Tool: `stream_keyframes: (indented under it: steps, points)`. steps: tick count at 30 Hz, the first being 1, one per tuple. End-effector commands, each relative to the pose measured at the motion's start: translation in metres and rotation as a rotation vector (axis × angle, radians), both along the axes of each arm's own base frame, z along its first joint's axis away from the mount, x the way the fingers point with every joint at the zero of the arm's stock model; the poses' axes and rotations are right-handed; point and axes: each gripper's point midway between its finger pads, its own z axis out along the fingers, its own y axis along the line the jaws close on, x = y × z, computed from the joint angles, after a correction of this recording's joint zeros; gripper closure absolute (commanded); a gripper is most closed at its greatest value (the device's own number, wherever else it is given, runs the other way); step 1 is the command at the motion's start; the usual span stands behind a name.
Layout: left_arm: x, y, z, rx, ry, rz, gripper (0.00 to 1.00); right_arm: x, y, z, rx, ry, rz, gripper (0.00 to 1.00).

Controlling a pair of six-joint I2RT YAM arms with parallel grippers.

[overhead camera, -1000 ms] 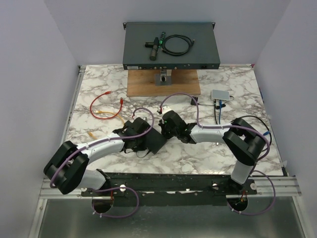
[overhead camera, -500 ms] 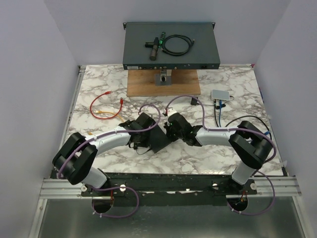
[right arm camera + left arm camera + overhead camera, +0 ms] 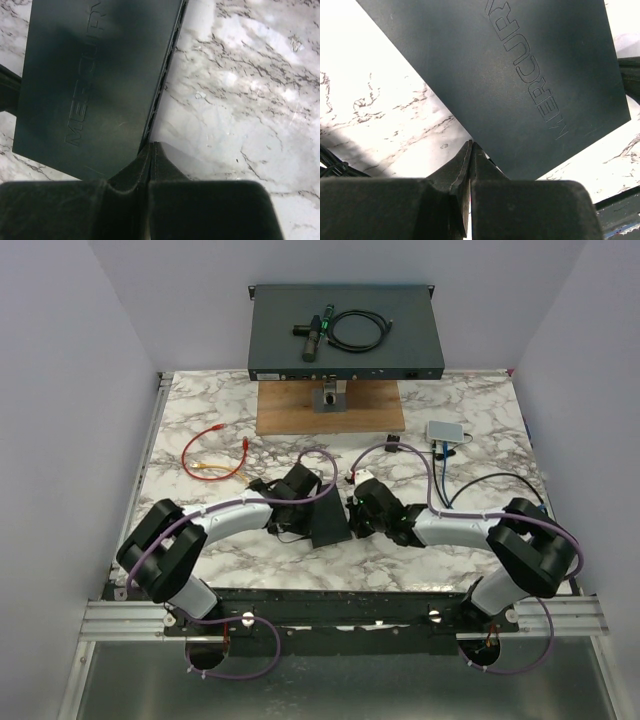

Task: Insert the plug into the switch port
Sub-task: Move the switch port to the center of the board.

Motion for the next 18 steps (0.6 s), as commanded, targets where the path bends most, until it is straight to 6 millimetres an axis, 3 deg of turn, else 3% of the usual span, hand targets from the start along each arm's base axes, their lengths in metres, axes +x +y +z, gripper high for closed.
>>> stream_keyframes:
  steps: [1, 11, 18]
  points:
    - [0.018, -0.044, 0.028, -0.136, -0.073, -0.080, 1.00, -0.017, 0.018, 0.009, 0.105, 0.053, 0.050, 0.99]
    - [0.027, -0.070, 0.044, -0.145, -0.106, -0.142, 1.00, -0.024, 0.012, 0.019, 0.136, 0.043, 0.046, 0.99]
    - [0.026, -0.084, 0.046, -0.137, -0.106, -0.175, 1.00, -0.021, -0.004, 0.020, 0.106, 0.011, -0.010, 0.99]
